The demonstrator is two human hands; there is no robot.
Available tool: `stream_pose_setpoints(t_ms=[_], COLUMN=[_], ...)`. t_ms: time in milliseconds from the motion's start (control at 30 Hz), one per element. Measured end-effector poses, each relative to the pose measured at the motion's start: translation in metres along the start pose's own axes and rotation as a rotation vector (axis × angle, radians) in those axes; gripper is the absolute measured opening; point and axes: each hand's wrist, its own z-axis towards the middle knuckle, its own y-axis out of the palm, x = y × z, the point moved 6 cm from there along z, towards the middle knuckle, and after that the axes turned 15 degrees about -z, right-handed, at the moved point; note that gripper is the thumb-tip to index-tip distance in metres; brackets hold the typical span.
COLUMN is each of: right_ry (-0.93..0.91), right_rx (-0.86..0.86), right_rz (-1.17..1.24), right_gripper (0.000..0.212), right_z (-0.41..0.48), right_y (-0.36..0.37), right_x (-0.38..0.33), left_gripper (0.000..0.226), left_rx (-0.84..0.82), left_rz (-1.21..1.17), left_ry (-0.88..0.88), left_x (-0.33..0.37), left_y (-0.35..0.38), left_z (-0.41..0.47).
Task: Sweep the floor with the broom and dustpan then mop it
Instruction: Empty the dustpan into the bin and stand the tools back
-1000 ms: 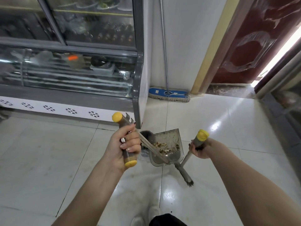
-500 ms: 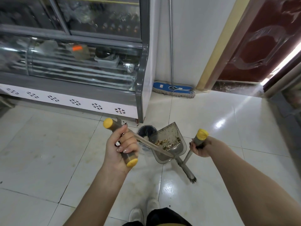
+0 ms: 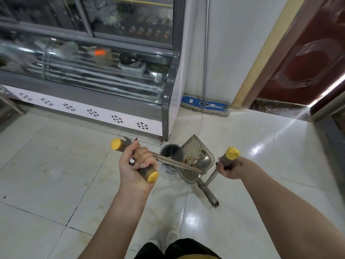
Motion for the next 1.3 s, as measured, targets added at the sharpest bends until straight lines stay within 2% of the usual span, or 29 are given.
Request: stream_pose_setpoints(t_ms=[300,533,700,767,1133,1300], right_ry=[-0.051,-0.046,-0.044,-0.053,0.0,0.001], right_rx=[-0.015,-0.006,0.012,0.025,0.046,0.039], right_rz=[0.049,0.077,0.103,0.114,0.161,0.165], right_gripper=[0.031,0.029,0.029,0.03,0.03,0.03], right_z=[0.0,0.0,0.008,0.013,0.018,0.018], right_y=[0.042,0.066,0.086,0.093,0.116,0.125], right_x=[0.002,0.018,0.03,0.036,0.06,0.066], left_gripper=[0.054,0.029,0.039,0.037,0.029,0.012], left_rx=[0.035,0.196,0.321,0.359,0.568,0.586], left_rz=[-0.031,0.01,0.044,0.041,0.08,0.139], left_ry=[0.058,0.135,0.138,0.15,0.102,0.067], left_x=[0.022,0.054,0.076,0.082,0.094,0.098], left_y=[-0.008,-0.017,-0.03,-0.034,-0.057,-0.058], left_z=[-0.002,-0.014,-0.026,-0.031,-0.054,-0.057])
